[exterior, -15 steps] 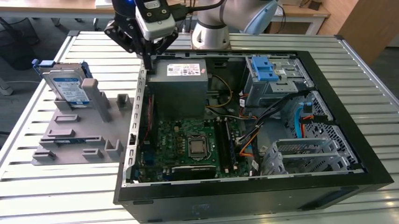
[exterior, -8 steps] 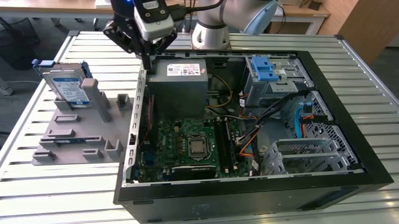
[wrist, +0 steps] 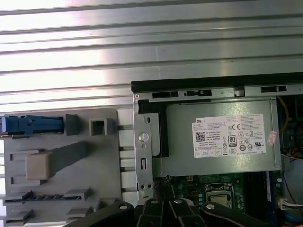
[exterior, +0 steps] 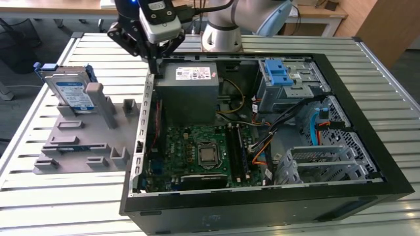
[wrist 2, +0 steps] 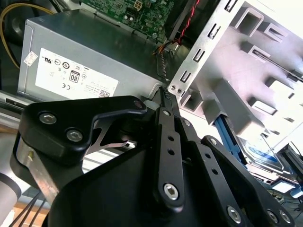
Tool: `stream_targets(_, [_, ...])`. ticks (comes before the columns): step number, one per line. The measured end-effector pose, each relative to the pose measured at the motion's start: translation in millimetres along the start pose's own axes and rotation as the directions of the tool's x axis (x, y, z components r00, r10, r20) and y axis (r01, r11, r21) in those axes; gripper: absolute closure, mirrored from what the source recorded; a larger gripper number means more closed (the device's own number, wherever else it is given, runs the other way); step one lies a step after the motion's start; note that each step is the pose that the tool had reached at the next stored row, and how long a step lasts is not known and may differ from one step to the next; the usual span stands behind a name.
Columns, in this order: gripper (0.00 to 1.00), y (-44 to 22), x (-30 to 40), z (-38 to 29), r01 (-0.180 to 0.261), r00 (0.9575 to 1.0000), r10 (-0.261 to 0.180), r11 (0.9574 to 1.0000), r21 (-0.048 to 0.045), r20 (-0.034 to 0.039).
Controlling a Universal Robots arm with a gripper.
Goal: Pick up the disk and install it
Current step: 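Reach for the disk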
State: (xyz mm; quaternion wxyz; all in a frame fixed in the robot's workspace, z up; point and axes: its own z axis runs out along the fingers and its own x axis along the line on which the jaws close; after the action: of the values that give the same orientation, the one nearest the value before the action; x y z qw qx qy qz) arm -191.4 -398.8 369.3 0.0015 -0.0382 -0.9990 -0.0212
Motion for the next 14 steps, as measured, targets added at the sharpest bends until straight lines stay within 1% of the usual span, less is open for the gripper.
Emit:
stream_targets(8, [0.89,-0.4,3.9,0.7,0.000,1.0000,0.000,1.0000,0.0002,-0.0006])
stream_targets(11, [0.89,-0.4,9.6,1.0,0.000,1.0000,0.000,1.0000,0.0001,-0.0009])
stream_targets(14, [0.89,1.6,16.2,1.2,0.000,1.0000,0.000,1.0000,0.0003,-0.0040])
